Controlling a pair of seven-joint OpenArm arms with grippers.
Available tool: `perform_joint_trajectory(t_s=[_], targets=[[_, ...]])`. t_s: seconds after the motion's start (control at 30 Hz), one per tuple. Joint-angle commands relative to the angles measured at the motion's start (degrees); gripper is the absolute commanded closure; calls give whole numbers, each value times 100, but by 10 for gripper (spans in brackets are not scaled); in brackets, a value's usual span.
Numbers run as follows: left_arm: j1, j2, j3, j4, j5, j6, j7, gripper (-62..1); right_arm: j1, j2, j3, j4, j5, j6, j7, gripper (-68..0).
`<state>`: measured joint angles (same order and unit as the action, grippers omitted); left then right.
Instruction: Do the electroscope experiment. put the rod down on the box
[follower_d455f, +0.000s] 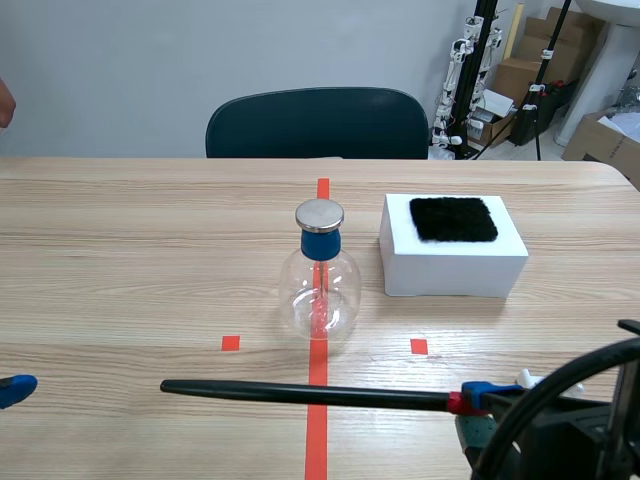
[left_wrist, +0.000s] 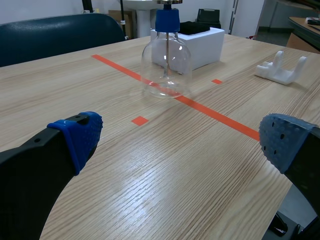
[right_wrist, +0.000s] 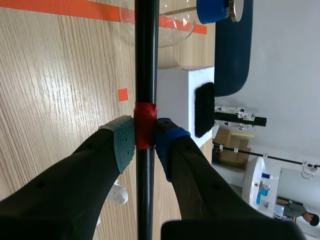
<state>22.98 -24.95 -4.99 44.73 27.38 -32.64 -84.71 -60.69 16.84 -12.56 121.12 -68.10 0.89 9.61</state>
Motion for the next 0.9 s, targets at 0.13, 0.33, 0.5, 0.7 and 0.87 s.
perform_joint_trajectory(t_s=[0.13, 0.33, 0.5, 0.7, 0.87], targets=[[-13, -33, -22, 87, -76, -4, -120, -623, -26, 46, 31, 116, 37, -79, 15, -24], [-13, -33, -22, 87, -76, -4, -120, -623, -26, 46, 31, 116, 37, -79, 15, -24], [-13, -33, -22, 87, -76, -4, -120, -623, -26, 66, 33, 116, 35, -81, 13, -24], [-13, -33, -22, 87, -74, -4, -120, -623, -24, 111, 37, 116, 35, -81, -76, -24], [-13, -33, -22, 87, -74, -4, -120, -623, 55, 131, 37, 118, 37, -79, -380, -24]])
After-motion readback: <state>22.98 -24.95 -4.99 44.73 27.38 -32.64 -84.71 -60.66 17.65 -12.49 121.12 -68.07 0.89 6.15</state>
